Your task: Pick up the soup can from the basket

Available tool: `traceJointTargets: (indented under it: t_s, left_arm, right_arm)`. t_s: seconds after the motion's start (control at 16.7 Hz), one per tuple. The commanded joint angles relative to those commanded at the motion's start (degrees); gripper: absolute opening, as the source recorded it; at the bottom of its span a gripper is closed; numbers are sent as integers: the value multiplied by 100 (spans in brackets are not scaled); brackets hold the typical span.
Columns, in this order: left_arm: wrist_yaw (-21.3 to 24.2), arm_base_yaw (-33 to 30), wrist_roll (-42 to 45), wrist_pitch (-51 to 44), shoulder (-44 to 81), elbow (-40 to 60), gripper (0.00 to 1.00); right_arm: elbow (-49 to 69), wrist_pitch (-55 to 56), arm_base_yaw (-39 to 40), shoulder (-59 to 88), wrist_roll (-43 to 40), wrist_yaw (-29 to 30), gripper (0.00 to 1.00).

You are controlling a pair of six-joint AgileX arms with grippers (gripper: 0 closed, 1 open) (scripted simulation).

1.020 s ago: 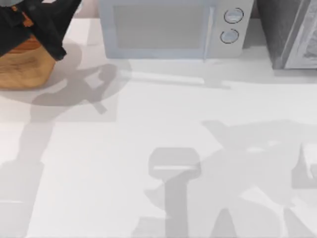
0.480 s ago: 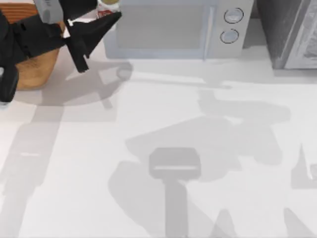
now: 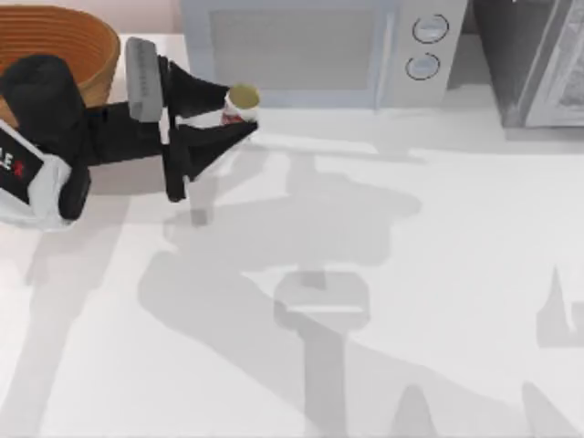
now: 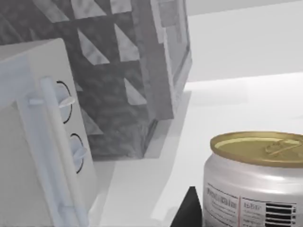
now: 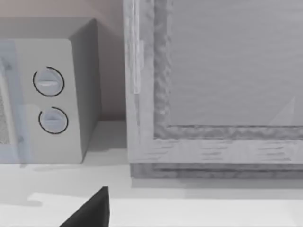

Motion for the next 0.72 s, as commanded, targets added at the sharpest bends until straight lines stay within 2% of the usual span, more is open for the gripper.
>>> traceJointTargets:
  t_s: [0.24, 0.36, 0.72]
  left_arm:
    - [632, -106, 48, 163, 1025, 275, 0]
    - [804, -126, 59, 155, 1314, 325, 0]
    - [881, -130, 62, 127, 1452, 335, 0]
  right_arm:
    - [0, 0, 0, 0, 0, 0, 100]
    - [0, 0, 0, 0, 0, 0, 100]
    - [0, 0, 0, 0, 0, 0, 100]
